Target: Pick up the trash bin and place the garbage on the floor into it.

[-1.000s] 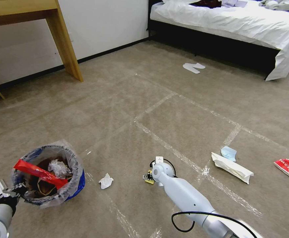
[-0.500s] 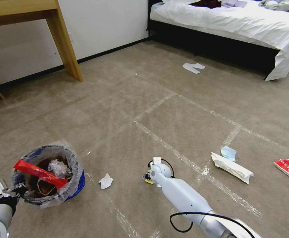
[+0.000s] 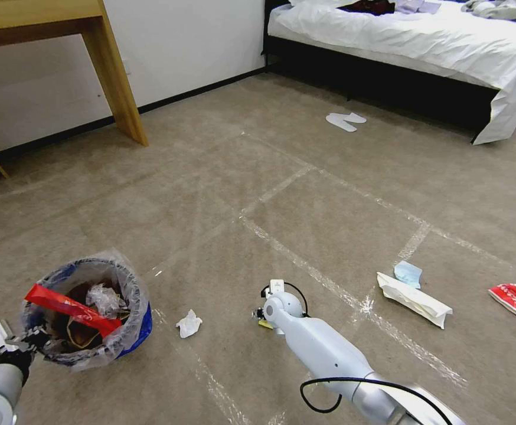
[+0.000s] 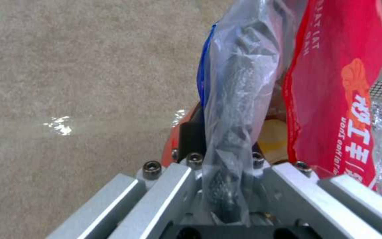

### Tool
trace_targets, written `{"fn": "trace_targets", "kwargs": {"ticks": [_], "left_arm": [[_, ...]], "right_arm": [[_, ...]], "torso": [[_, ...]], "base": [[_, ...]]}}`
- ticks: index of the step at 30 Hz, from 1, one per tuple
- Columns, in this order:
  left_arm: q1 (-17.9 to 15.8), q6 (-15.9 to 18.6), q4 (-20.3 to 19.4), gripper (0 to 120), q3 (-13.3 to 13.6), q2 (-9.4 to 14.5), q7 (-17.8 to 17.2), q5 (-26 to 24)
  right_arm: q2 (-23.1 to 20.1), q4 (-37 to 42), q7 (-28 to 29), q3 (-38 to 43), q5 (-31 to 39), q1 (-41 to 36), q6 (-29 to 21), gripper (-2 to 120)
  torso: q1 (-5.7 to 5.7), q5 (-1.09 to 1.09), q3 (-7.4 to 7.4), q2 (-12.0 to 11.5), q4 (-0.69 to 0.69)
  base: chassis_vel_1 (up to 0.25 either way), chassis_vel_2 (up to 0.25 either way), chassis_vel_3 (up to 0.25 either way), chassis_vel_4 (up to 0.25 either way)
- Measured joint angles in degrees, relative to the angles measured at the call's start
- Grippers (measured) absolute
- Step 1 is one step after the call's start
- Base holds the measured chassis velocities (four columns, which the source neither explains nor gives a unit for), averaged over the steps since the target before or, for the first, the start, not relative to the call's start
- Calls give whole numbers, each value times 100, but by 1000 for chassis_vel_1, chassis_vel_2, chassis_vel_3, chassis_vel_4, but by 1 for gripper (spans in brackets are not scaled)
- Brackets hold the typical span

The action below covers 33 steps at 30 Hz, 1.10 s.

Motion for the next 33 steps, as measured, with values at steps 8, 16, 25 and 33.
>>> {"fn": "trace_targets", "kwargs": {"ticks": [8,16,25,33], "left_arm": [[-20,-3,11,1,15,-8,2,2],[-32,-5,26,1,24,-19,2,12],[-68,-11,71,1,58,-54,4,61],[-87,-11,101,1,67,-48,4,67]], "right_arm": [[-7,-3,-14,-4,-89,-14,8,47],[-7,5,-17,-37,-158,-55,34,32],[-86,126,-68,-125,-158,-80,28,1],[-193,270,-71,-120,-150,-127,18,0]], "torso": [[0,-1,0,0,-1],[-1,-2,0,1,-3],[1,9,4,-1,10],[1,5,3,-1,4]], "base": [[0,0,0,0],[0,0,0,0],[0,0,0,0],[0,0,0,0]]}}
